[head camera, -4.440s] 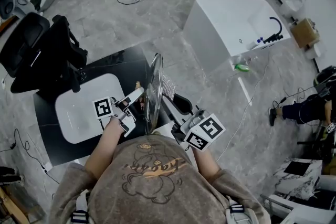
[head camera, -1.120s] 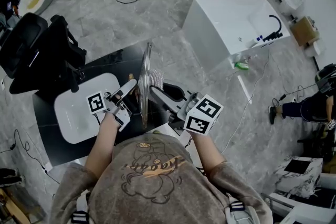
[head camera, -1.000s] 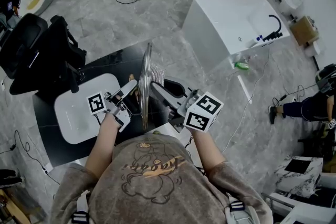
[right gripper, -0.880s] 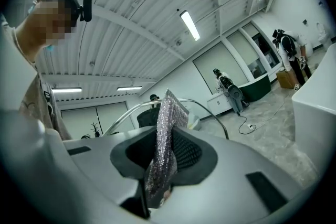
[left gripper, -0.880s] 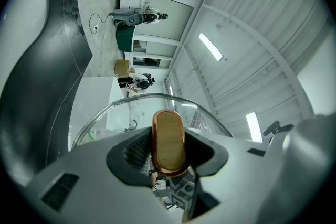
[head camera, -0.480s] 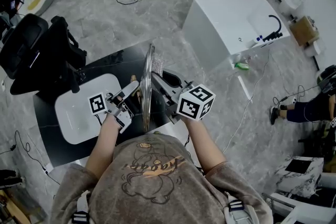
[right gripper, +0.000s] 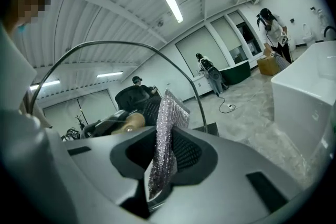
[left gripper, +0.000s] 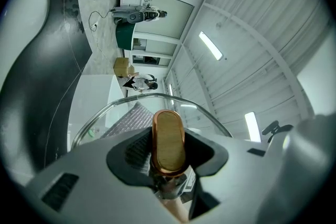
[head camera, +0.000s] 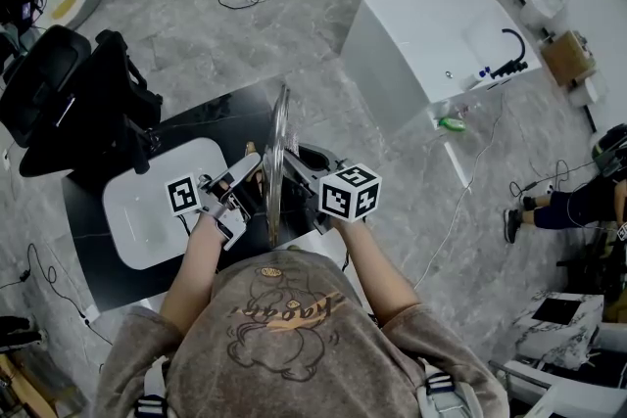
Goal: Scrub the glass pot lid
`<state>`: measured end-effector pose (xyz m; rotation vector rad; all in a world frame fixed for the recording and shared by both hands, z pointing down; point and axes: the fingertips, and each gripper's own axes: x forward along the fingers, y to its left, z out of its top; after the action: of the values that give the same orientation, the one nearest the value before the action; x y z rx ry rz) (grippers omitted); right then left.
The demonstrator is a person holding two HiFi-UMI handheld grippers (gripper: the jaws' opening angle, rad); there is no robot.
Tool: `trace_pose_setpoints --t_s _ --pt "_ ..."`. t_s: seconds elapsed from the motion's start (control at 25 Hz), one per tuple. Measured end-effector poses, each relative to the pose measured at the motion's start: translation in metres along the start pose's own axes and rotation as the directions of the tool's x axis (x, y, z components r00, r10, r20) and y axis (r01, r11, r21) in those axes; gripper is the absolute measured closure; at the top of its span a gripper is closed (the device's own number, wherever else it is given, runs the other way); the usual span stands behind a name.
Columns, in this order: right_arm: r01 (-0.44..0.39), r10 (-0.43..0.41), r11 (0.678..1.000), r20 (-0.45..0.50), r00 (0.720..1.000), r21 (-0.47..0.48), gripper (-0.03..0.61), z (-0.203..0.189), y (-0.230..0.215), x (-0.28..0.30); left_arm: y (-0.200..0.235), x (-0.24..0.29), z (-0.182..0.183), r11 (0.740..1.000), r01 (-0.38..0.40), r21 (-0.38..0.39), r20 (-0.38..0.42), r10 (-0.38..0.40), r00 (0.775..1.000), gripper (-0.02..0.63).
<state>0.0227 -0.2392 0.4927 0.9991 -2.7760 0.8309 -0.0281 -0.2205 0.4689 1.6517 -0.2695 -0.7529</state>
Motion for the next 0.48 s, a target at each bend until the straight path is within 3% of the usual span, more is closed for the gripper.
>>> trace_pose_setpoints --t_s 0.48 --pt "-0.082 0.085 0.996 -0.129 0.988 0.033 0.489 -0.059 0.032 -0.016 0.006 -0.005 0.008 1.0 -0.025 0.004 0.046 0.024 0.999 0.434"
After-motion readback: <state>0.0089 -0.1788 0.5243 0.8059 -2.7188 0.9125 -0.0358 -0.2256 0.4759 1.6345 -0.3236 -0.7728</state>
